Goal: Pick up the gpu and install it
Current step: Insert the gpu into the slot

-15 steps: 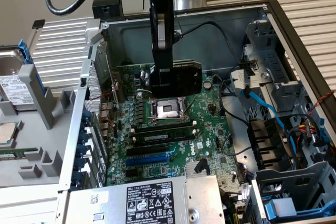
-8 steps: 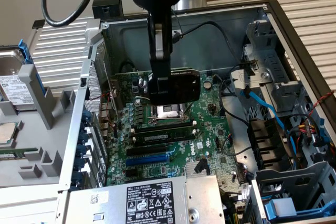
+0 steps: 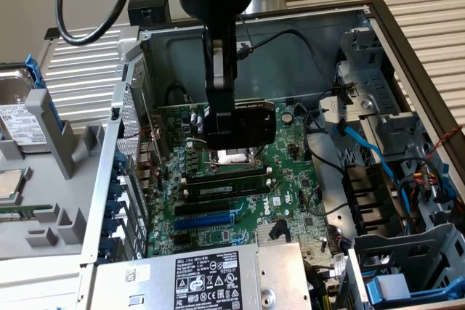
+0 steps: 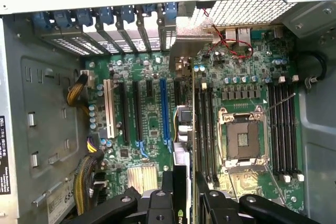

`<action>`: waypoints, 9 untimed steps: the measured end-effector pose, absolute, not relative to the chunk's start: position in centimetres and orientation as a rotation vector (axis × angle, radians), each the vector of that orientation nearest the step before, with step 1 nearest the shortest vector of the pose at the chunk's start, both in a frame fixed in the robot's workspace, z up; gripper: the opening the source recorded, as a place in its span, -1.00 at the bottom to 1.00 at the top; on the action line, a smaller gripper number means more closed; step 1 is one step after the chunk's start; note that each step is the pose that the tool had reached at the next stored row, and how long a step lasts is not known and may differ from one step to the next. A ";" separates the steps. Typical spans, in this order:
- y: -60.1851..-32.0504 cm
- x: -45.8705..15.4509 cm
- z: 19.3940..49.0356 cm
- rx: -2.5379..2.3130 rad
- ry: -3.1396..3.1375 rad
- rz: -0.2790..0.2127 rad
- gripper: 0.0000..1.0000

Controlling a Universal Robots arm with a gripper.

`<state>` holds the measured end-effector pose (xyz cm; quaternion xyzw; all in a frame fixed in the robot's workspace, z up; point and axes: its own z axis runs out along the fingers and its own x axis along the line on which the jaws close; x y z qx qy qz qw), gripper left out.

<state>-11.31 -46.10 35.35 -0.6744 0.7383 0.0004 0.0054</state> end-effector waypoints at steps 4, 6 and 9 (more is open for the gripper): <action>-46.1 -11.3 35.3 -2.119 2.305 0.001 -0.47; -46.1 -11.3 35.3 -2.123 2.301 0.002 -0.47; -46.1 -11.3 35.3 -2.133 2.291 0.002 -0.47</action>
